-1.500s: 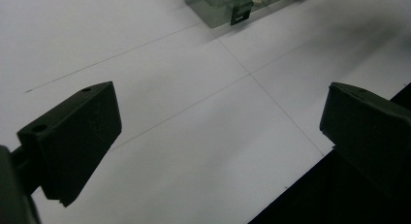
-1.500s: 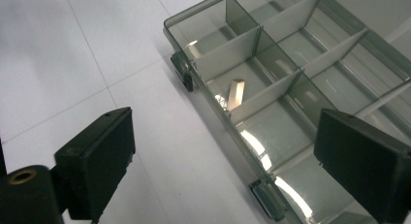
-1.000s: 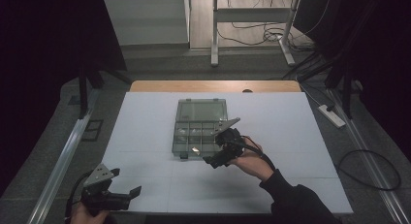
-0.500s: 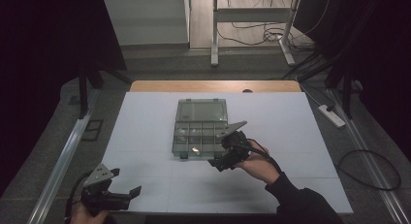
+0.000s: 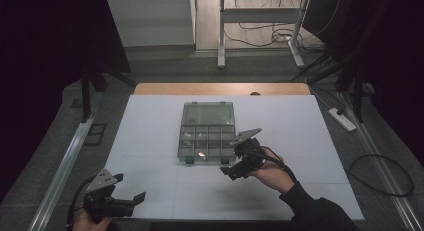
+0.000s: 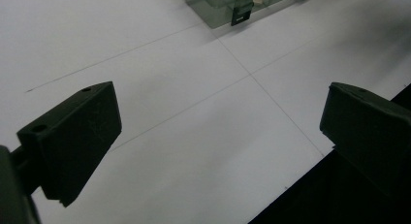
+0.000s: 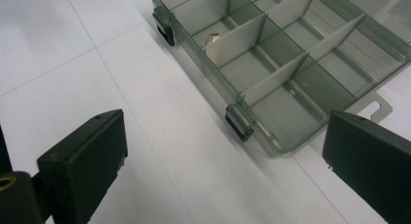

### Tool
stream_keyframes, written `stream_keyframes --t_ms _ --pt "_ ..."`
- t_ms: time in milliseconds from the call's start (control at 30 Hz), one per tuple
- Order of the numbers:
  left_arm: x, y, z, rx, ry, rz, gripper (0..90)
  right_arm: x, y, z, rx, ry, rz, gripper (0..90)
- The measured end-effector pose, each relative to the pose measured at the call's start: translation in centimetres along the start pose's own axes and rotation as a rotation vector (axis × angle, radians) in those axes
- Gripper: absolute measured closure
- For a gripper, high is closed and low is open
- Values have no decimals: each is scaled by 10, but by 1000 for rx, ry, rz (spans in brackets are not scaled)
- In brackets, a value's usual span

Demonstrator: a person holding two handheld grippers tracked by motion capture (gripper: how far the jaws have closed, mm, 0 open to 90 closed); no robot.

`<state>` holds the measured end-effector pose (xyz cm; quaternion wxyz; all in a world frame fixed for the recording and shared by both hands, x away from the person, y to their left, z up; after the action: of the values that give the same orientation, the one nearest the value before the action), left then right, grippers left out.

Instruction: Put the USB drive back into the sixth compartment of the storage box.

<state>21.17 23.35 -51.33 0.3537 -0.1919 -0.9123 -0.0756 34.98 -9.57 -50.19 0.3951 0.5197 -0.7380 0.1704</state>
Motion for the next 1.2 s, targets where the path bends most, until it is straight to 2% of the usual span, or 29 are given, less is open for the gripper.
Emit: stream_keyframes --t_ms 1200 --pt "0 0 0 0 0 -1 11 36 -6 47 -68 3 37 25"
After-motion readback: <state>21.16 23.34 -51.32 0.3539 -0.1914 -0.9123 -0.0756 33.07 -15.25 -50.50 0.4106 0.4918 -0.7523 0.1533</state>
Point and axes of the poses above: each handheld gripper's, and its own axes: x roughly backward along the jaws, z roughly out of its underside, y roughly to its left, the point moved 6 cm from there along -x, roughly forward along the jaws, and after that the axes turned 11 degrees about -z, right-handed, at the moved point
